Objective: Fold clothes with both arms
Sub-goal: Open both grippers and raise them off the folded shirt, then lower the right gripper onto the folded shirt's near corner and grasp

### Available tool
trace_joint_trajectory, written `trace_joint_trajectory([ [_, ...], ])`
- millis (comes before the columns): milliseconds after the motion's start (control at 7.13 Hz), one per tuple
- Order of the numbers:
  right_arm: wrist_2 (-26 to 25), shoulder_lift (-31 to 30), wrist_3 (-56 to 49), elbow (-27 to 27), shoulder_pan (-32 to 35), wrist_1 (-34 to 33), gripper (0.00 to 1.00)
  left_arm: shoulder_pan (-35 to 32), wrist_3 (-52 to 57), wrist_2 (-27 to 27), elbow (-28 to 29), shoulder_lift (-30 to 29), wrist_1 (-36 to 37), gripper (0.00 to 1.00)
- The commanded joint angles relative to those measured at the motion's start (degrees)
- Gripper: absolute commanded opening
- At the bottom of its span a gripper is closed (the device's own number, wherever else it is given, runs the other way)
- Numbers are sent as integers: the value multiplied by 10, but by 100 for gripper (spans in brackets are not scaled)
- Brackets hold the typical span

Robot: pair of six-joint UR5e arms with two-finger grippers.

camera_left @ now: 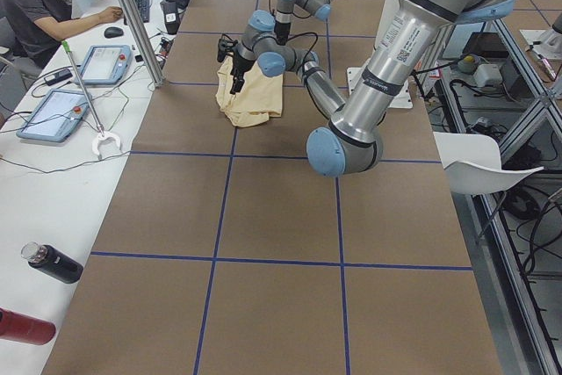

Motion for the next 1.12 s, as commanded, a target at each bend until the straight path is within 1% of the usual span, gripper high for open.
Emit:
trace_joint_trajectory([
  [0, 3, -1, 0, 0, 0, 0, 81, 1, 0, 2, 1, 1, 0, 99],
  [140, 5, 0, 0, 1, -1, -7, 56, 1, 0, 3, 2, 1, 0, 99],
  [281, 6, 5, 0, 6, -2, -30, 24, 1, 1, 3, 2, 3, 0, 99],
  [421, 6, 4, 0, 14, -2, -34, 0, 1, 1, 4, 5, 4, 0, 99],
  [561, 8, 4, 0, 19, -2, -34, 0, 1, 2, 4, 6, 4, 0, 99],
  [701, 27, 5, -1, 19, -1, -35, 0, 1, 2, 4, 7, 4, 0, 99],
  [982, 30, 1, 0, 32, -3, -36, 0, 1, 2, 4, 5, 5, 0, 99],
])
